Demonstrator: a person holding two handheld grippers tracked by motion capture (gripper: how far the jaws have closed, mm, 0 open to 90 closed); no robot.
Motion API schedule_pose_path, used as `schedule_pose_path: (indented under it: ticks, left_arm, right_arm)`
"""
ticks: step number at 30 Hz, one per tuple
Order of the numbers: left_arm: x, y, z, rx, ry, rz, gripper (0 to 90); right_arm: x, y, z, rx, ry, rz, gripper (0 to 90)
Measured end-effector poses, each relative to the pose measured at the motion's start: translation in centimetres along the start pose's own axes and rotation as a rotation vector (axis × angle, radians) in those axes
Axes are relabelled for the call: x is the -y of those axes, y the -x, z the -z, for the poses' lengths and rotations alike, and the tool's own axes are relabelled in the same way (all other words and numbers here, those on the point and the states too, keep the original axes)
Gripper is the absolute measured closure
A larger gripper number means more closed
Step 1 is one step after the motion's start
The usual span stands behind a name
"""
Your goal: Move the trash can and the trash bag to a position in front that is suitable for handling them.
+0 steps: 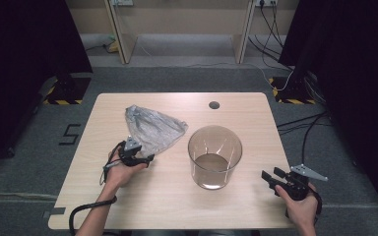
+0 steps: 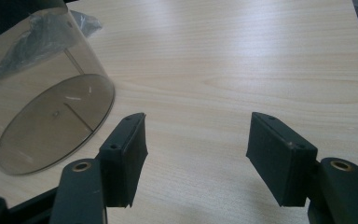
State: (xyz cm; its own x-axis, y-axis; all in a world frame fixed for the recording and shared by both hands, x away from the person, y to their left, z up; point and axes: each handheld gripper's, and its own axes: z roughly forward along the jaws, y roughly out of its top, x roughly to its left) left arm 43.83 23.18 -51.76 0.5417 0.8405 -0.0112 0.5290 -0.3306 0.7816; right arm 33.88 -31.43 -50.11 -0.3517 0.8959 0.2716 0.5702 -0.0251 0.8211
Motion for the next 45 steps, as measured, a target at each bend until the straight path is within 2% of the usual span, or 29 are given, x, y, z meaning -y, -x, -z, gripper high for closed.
schedule_pose_path:
  ticks: [2, 4, 7, 10, 12, 13, 15, 17, 18, 19, 20, 21, 23, 26, 28, 30, 31, 33, 34, 35, 37, 38, 39, 40, 43, 45]
  left_arm:
    - [0.0, -0.4, -0.3, 0.008, -0.015, 0.010, 34.1]
    - [0.1, -0.5, -0.5, 0.019, -0.024, 0.003, 39.7]
    - [-0.4, -0.8, -0.3, -0.025, -0.054, 0.056, 55.6]
    - [-0.5, -0.4, -0.2, -0.050, -0.063, 0.079, 76.5]
    - [-0.3, 0.4, 0.0, -0.074, -0.063, 0.064, 87.3]
    - [-0.1, 1.0, 0.1, -0.089, -0.059, 0.054, 89.0]
    - [0.4, 2.6, 0.9, -0.086, -0.062, 0.059, 89.3]
    - [1.2, 4.9, 2.0, -0.043, -0.049, 0.063, 86.1]
    - [1.4, 5.9, 2.4, -0.005, -0.046, 0.057, 77.2]
    - [1.7, 7.3, 3.3, 0.071, -0.020, 0.062, 68.2]
    - [1.8, 7.9, 4.0, 0.108, -0.006, 0.076, 61.1]
    - [1.8, 7.9, 4.8, 0.113, -0.005, 0.082, 56.4]
    - [1.1, 6.3, 6.2, 0.071, 0.029, 0.109, 51.3]
    - [-0.5, 1.3, 7.1, -0.055, 0.080, 0.164, 49.7]
    - [-1.6, -2.6, 6.5, -0.147, 0.073, 0.188, 48.4]
    - [-2.1, -6.1, 5.1, -0.217, 0.053, 0.259, 47.4]
    - [-2.3, -7.5, 4.4, -0.242, 0.038, 0.277, 46.9]
    - [-2.1, -9.7, 2.8, -0.237, 0.045, 0.364, 45.1]
    - [-1.9, -10.4, 2.1, -0.228, 0.055, 0.407, 44.4]
    - [-1.7, -10.8, 1.5, -0.223, 0.040, 0.433, 43.4]
    - [-1.3, -11.3, 0.7, -0.221, 0.026, 0.465, 43.8]
    - [-1.1, -11.4, 0.5, -0.236, 0.004, 0.453, 46.7]
    - [-0.8, -11.4, 0.5, -0.235, -0.004, 0.460, 50.2]
    - [-0.6, -11.3, 0.6, -0.234, -0.002, 0.468, 60.5]
    - [-0.2, -10.5, 1.6, -0.252, -0.016, 0.420, 81.0]
    - [0.4, -9.7, 2.9, -0.256, -0.012, 0.384, 87.8]
  right_arm:
    - [0.0, 0.1, 0.0, 0.002, 0.000, 0.000, 37.4]
    - [0.0, 0.1, -0.1, 0.003, -0.004, 0.001, 37.4]
    - [0.0, 0.1, -0.1, 0.003, -0.010, 0.003, 37.3]
    - [0.0, 0.1, -0.2, 0.005, -0.017, 0.004, 37.2]
    - [0.0, 0.2, -0.2, 0.006, -0.020, 0.005, 37.1]
    - [0.1, 0.2, -0.2, 0.008, -0.020, 0.004, 37.0]
    - [0.0, 0.3, -0.1, 0.009, -0.020, 0.004, 37.0]
    - [0.0, 0.4, 0.0, 0.013, -0.019, 0.001, 37.0]
    - [0.0, 0.5, 0.0, 0.013, -0.018, 0.001, 37.0]
    - [0.0, 0.5, 0.0, 0.014, -0.017, -0.001, 37.0]
    - [0.0, 0.6, 0.0, 0.016, -0.018, -0.002, 36.9]
    - [0.0, 0.6, 0.0, 0.016, -0.019, -0.003, 36.9]
    - [0.0, 0.6, -0.1, 0.015, -0.021, -0.002, 36.8]
    - [0.0, 0.4, -0.2, 0.011, -0.023, 0.006, 36.7]
    - [0.0, 0.3, -0.3, 0.010, -0.030, 0.008, 36.5]
    - [0.0, 0.3, -0.5, 0.009, -0.032, 0.006, 36.3]
    - [0.0, 0.3, -0.5, 0.009, -0.031, 0.006, 36.2]
    - [0.0, 0.4, -0.4, 0.013, -0.029, 0.006, 36.2]
    - [0.0, 0.5, -0.3, 0.014, -0.026, 0.005, 36.2]
    - [0.0, 0.5, -0.3, 0.017, -0.026, -0.001, 36.2]
    - [0.1, 0.7, -0.3, 0.021, -0.028, -0.005, 36.2]
    - [0.1, 0.8, -0.3, 0.020, -0.029, -0.010, 36.2]
    - [0.2, 0.9, -0.3, 0.020, -0.029, -0.011, 36.2]
    - [0.2, 0.9, -0.3, 0.020, -0.028, -0.013, 36.2]
    - [0.2, 0.9, -0.3, 0.016, -0.028, -0.010, 36.2]
    - [0.2, 0.9, -0.3, 0.015, -0.029, -0.006, 36.1]
